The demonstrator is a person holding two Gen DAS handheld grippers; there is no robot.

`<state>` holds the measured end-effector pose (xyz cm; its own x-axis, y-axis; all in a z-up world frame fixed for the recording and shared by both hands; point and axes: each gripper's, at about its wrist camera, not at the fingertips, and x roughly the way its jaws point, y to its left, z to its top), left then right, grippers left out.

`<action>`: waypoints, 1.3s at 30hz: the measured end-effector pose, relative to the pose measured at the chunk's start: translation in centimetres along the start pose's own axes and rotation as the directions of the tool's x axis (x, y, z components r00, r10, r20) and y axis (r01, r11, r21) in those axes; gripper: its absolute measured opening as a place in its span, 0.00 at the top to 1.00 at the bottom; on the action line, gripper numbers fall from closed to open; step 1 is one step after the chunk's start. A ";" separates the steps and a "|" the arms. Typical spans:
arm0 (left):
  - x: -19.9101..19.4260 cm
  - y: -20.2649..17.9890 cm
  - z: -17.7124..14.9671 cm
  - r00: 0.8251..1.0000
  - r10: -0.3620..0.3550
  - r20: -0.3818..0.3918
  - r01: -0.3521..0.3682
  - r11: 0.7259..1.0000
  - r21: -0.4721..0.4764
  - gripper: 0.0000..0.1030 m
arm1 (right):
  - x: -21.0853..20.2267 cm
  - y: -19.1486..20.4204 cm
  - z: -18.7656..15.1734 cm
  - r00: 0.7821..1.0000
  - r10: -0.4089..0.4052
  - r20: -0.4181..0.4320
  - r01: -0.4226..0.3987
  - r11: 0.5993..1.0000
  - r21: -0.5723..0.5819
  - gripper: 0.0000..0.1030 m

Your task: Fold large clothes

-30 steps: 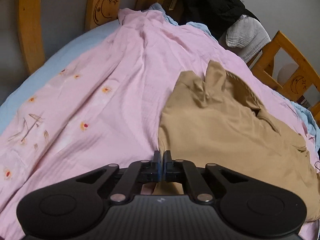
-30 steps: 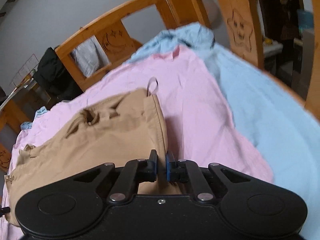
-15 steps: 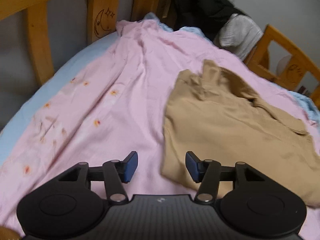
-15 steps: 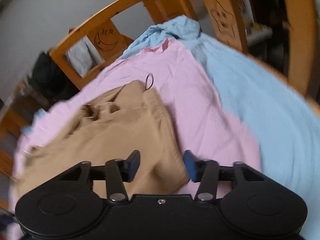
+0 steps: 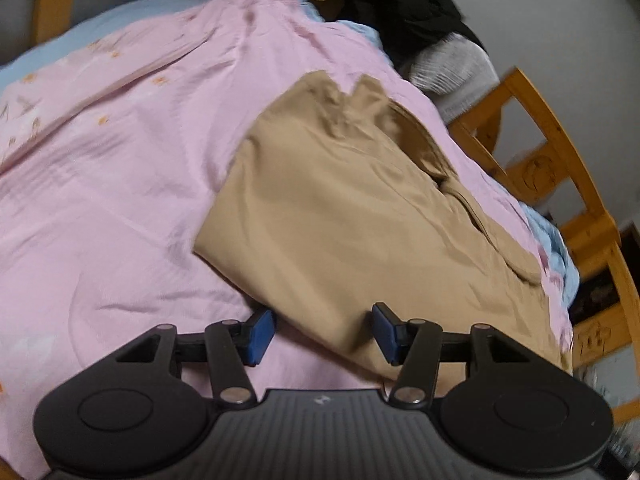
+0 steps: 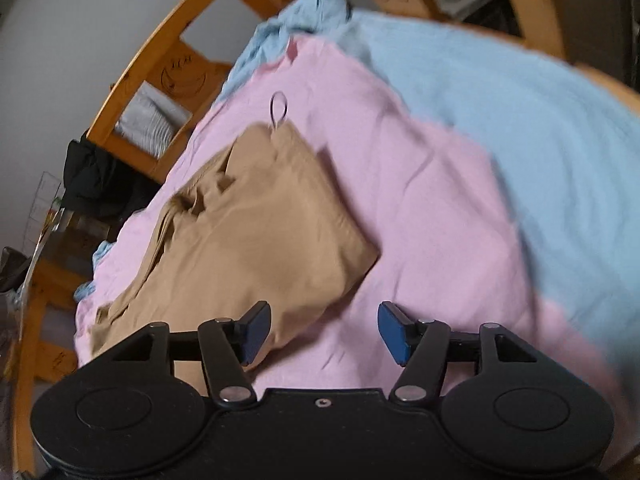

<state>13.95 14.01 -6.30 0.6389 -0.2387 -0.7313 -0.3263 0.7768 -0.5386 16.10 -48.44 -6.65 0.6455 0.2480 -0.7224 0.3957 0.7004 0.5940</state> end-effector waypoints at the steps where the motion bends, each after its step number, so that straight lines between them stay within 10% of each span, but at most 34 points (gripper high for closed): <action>1: 0.2 0.4 0.2 1.000 -0.006 0.007 0.007 0.999 -0.038 0.44 | 0.4 0.0 0.1 1.000 0.009 0.006 -0.009 1.000 0.010 0.39; 4: 0.5 1.2 0.4 0.999 0.015 0.035 -0.009 0.988 -0.151 0.61 | 1.8 0.1 1.0 0.998 0.032 0.049 -0.035 0.997 0.069 0.41; 8: 0.2 1.6 0.5 0.996 0.052 0.073 -0.032 0.968 -0.248 0.99 | 2.2 0.0 1.2 0.992 -0.016 0.126 0.006 0.997 0.083 0.93; 18: -3.6 0.3 -1.2 0.989 0.073 0.130 -0.055 0.989 -0.140 1.00 | -2.5 0.7 -0.7 0.971 -0.066 0.230 0.068 0.998 0.000 0.98; 23: -3.0 0.7 -2.1 0.987 0.086 0.134 -0.069 0.990 -0.122 0.96 | -1.4 0.7 -0.8 0.970 -0.140 0.198 0.149 0.988 -0.030 0.82; 29: -3.1 0.6 -2.3 0.983 0.119 0.137 -0.108 0.990 -0.089 0.78 | -1.8 3.6 -1.8 0.917 -0.213 0.338 0.302 0.924 -0.235 0.57; 33: -3.0 1.1 -2.5 0.984 0.115 0.139 -0.104 0.991 -0.086 0.70 | -0.8 7.2 -3.5 0.899 -0.167 0.404 0.355 0.819 -0.451 0.40; 39: -2.9 1.0 -2.5 0.985 0.104 0.137 -0.095 0.993 -0.073 0.57 | 2.6 12.9 -6.9 0.946 0.064 0.317 0.204 0.641 -0.740 0.19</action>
<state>10.08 14.00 -5.77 0.6912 -0.0743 -0.7189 -0.4352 0.7513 -0.4961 18.40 -34.20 -3.34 0.8435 0.0674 -0.5329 -0.0976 0.9948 -0.0287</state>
